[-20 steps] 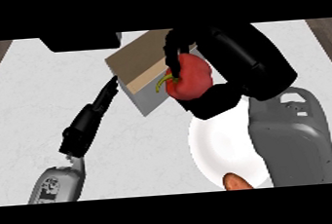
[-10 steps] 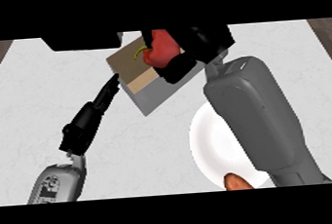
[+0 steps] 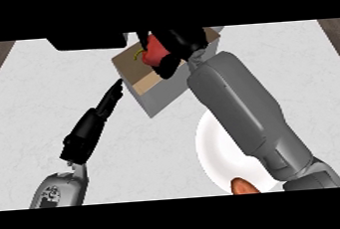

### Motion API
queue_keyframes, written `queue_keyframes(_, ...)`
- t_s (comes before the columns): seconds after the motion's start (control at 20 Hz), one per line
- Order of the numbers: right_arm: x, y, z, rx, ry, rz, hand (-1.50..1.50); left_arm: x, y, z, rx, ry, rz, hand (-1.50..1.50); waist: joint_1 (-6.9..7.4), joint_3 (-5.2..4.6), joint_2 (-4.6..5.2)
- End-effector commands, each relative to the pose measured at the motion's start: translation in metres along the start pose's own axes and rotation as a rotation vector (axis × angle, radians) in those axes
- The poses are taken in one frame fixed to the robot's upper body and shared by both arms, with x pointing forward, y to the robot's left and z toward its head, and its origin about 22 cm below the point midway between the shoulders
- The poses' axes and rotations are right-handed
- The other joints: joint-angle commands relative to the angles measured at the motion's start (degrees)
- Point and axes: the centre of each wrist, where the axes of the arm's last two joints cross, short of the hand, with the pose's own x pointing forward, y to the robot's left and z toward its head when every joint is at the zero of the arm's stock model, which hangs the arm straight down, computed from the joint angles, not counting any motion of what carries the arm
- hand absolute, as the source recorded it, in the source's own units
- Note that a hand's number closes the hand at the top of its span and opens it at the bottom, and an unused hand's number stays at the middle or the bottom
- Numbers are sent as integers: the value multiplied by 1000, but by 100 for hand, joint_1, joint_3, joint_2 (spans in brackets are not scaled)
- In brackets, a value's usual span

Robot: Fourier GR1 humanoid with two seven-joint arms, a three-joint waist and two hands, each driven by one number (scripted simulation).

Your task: Pick the bell pepper from the plate and place it in the cardboard box

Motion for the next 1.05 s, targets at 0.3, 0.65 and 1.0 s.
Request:
queue_keyframes(0.3,-42,49,1,143,166,-207,-150,16,3,-25,-16,-19,7,0,132,2,44)
queue_keyframes(0.65,-66,36,6,-110,114,-560,-150,-5,-6,-5,-9,5,10,0,77,10,59)
queue_keyframes(1.0,-97,3,8,-223,140,-855,-150,-5,-17,-15,-17,-12,0,0,-14,5,35)
